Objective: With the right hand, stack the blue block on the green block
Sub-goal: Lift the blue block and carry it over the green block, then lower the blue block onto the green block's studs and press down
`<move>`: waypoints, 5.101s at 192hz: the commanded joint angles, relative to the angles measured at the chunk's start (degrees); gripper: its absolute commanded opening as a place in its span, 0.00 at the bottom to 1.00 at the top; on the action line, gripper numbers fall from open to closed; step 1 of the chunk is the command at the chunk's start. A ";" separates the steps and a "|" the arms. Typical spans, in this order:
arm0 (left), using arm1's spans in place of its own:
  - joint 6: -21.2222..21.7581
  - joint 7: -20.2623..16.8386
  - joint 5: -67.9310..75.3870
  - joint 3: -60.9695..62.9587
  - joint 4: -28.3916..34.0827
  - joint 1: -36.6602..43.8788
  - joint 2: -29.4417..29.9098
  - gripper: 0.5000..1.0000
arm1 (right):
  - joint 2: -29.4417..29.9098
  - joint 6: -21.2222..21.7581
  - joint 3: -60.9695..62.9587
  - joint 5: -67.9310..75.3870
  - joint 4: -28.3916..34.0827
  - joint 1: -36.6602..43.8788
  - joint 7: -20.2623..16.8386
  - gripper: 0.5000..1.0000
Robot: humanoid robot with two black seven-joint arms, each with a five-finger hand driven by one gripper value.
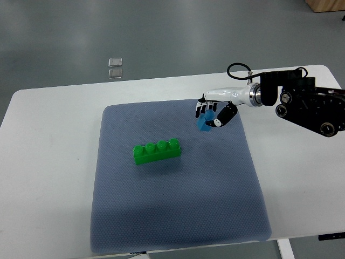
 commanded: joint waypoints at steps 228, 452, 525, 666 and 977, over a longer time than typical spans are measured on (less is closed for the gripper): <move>-0.02 0.00 0.02 -0.01 0.17 -0.04 0.00 1.00 | 10.49 -3.62 -10.88 8.62 7.45 10.65 -9.65 0.22; 0.07 0.00 0.02 -0.01 0.26 -0.04 0.00 1.00 | 13.13 -5.91 -12.46 11.26 7.80 8.37 -13.08 0.23; 0.07 0.00 0.02 -0.01 0.26 -0.04 0.00 1.00 | 13.22 -6.96 -12.73 11.00 7.27 7.05 -12.99 0.24; -0.02 0.00 0.02 0.08 0.08 -0.04 0.00 1.00 | 11.81 -10.48 -12.55 10.73 6.83 5.64 -13.25 0.22; 0.07 0.00 0.02 0.08 0.08 0.05 0.00 1.00 | 12.07 -16.19 -12.55 10.12 7.36 1.60 -13.17 0.20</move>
